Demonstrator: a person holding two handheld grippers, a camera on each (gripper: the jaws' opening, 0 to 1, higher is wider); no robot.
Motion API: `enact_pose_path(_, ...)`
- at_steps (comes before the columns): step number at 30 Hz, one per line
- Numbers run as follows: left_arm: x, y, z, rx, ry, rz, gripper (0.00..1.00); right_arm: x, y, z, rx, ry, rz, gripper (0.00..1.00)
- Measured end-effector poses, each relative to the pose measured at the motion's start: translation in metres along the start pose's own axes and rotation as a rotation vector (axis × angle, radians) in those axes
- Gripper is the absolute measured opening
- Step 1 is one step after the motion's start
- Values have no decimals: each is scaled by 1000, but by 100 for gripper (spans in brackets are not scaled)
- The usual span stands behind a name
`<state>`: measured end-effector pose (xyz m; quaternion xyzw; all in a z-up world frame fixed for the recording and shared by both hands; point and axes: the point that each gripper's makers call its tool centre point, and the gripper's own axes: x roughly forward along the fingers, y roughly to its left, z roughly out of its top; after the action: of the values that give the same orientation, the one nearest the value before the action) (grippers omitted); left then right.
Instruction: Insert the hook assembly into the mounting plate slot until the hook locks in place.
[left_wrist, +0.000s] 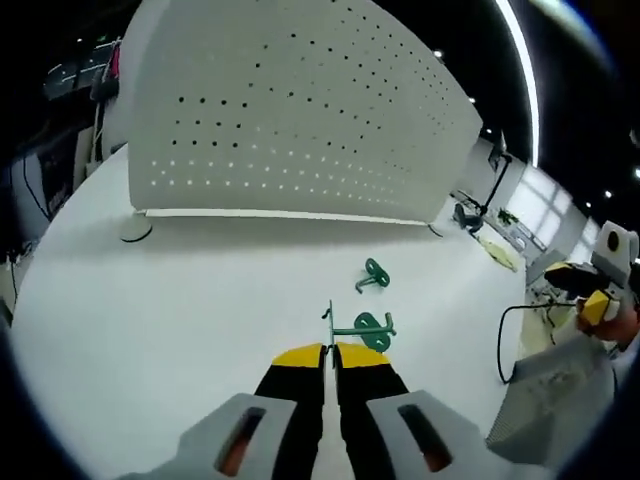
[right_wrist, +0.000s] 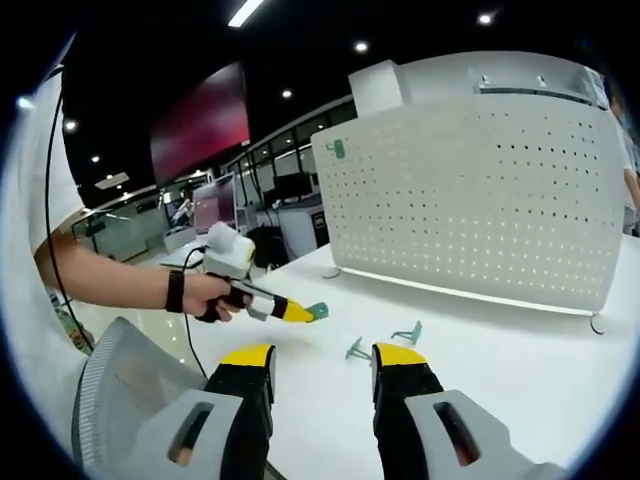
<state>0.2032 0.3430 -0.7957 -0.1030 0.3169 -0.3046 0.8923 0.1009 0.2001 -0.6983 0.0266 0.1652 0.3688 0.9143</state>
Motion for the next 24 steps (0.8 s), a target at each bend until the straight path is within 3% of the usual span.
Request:
enact_pose_path(7, -8, -22, 15, -43, -58, -32, 3, 1, 2, 5, 6, -13, 12, 38)
enact_pose_path(12, -14, -37, 28, -122, -122, -64, 3, 2, -1, 8, 11, -21, 12, 38)
enact_pose_path(24, -29, -66, 31, -236, -168, -113, 3, 5, 4, 15, 14, -32, 80, 35)
